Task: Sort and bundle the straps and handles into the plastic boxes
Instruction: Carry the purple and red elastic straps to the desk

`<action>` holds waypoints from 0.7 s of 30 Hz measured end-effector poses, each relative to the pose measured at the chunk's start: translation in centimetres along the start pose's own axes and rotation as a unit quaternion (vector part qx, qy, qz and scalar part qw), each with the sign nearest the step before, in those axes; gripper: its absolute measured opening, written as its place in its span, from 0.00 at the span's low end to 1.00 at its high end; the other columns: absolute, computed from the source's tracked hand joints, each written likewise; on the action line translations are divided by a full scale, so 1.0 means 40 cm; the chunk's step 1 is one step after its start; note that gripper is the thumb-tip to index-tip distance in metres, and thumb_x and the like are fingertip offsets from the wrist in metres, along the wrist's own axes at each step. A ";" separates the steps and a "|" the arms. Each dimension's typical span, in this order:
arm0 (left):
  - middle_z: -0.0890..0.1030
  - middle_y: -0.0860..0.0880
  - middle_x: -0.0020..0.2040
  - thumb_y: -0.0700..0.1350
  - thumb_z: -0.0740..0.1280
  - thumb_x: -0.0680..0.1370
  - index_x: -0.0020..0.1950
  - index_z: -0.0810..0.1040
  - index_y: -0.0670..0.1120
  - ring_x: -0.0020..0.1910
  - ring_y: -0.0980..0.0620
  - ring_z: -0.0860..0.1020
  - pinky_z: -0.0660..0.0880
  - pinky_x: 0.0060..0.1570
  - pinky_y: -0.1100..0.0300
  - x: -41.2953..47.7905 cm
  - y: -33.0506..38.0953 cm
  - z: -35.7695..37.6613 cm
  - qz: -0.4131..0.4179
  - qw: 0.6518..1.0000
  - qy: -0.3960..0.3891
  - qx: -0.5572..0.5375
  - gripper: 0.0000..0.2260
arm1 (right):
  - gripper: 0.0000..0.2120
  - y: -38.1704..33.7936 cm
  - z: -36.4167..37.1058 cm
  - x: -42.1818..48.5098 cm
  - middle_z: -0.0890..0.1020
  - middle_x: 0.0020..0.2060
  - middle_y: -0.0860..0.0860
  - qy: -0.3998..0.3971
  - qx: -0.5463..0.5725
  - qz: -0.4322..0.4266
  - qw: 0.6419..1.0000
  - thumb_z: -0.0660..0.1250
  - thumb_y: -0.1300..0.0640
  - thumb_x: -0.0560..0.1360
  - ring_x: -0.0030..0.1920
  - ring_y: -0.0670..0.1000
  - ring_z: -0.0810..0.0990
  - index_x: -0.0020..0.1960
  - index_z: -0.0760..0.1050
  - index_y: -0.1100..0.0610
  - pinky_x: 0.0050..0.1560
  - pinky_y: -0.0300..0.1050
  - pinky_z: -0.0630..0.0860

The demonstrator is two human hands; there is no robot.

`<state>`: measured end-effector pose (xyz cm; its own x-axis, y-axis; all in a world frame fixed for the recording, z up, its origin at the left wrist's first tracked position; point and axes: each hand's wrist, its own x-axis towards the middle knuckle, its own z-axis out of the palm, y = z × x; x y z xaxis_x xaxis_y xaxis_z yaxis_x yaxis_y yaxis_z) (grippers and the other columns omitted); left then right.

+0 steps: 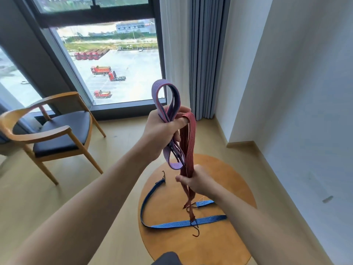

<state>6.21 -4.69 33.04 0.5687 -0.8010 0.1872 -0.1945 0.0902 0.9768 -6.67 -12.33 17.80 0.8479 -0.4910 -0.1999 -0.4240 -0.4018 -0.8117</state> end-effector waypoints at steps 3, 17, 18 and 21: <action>0.84 0.44 0.34 0.35 0.72 0.77 0.47 0.86 0.47 0.23 0.52 0.74 0.74 0.29 0.56 0.000 -0.057 -0.038 -0.049 0.998 0.017 0.036 0.07 | 0.16 -0.022 -0.030 -0.001 0.85 0.39 0.60 0.009 -0.018 -0.034 0.999 0.71 0.49 0.78 0.41 0.61 0.83 0.46 0.83 0.63 0.43 0.57 0.79; 0.78 0.47 0.27 0.41 0.74 0.78 0.44 0.84 0.47 0.22 0.51 0.72 0.69 0.26 0.59 -0.020 -0.088 0.019 -0.149 0.988 0.019 -0.046 0.04 | 0.06 0.001 -0.077 -0.008 0.87 0.44 0.51 -0.011 0.081 -0.002 0.997 0.76 0.54 0.74 0.48 0.51 0.86 0.50 0.84 0.53 0.53 0.52 0.83; 0.82 0.45 0.31 0.40 0.73 0.79 0.43 0.84 0.47 0.23 0.51 0.71 0.70 0.27 0.59 -0.014 -0.071 0.020 -0.145 0.987 0.016 -0.062 0.06 | 0.06 0.007 -0.067 -0.004 0.87 0.44 0.53 -0.015 0.064 0.000 0.998 0.75 0.55 0.73 0.48 0.54 0.85 0.49 0.84 0.55 0.54 0.55 0.83; 0.88 0.42 0.47 0.37 0.69 0.81 0.45 0.83 0.43 0.23 0.53 0.70 0.73 0.27 0.59 0.001 -0.030 0.024 -0.126 0.986 0.003 -0.112 0.06 | 0.09 0.028 -0.033 0.003 0.85 0.41 0.56 -0.018 0.018 0.015 1.000 0.77 0.50 0.72 0.45 0.57 0.84 0.43 0.82 0.54 0.50 0.56 0.81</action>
<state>5.71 -5.41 31.76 0.5818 -0.8107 -0.0653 0.1344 0.0167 0.9908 -7.44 -13.85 17.58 0.8463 -0.4743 -0.2423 -0.4372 -0.3586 -0.8248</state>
